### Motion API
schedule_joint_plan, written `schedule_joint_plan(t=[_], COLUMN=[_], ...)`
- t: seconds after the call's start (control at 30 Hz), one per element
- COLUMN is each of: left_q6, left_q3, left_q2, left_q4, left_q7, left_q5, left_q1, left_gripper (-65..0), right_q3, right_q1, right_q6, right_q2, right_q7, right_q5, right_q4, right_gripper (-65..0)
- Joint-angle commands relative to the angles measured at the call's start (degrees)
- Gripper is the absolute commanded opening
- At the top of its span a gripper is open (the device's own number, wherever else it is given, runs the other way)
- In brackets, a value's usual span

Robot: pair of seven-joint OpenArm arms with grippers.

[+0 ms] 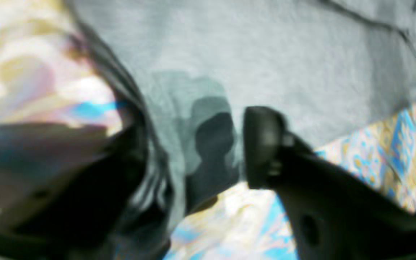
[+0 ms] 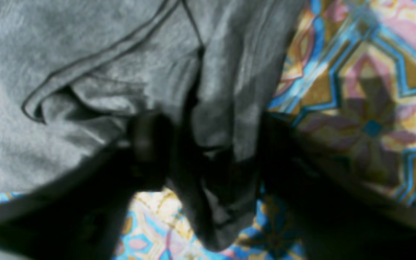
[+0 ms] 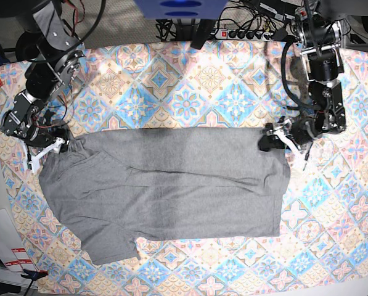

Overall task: Fold the T-shirt properly
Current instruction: 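Grasp the folded edge again with both grippers, then drag the shirt toward the robot with both grippers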

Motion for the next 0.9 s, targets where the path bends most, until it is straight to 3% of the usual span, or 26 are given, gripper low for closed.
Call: schedule_joint_plan(t=[0.0,0.13,0.23,0.33,0.57,0.87], left_q6=[-0.10,-0.10,-0.10,-0.10,-0.10,-0.10], left_q3=[0.14,0.14,0.14,-0.03,0.14,0.06], left_q2=[-0.18,-0.10,-0.45,-0.54,-0.54,-3.88], left_q4=[-0.01,-0.10,-0.10,-0.10,0.25,0.25], left_q7=[1.58,1.58,1.75,1.93,2.11,1.84], left_q5=[0.88,0.88,0.88,0.97,0.88,0.53], left_q1=[-0.64,-0.64,-0.64,-0.38,2.35,7.71], left_gripper=[-41.0,-48.7,-58.1,-64.1,-64.2,-64.3], right_q3=[-0.18,-0.18,-0.18,-0.18,0.17,0.17], right_q1=[0.23,0.06,-0.65,-0.65,-2.49,-9.17], right_q6=[0.67,0.67,0.67,0.67,0.67,0.67], right_q2=[-0.06,-0.06,-0.06,-0.15,-0.15,-0.33], right_q7=[-2.50,-2.50,-2.50,-2.50,-2.67,-10.23], right_q5=[-0.42,-0.50,-3.58,-6.83,-6.92,-6.92], right_q4=[-0.20,-0.20,-0.20,-0.20,5.52,22.83], right_gripper=[-41.3,-56.7,-64.2,-64.4,-64.3,-64.3])
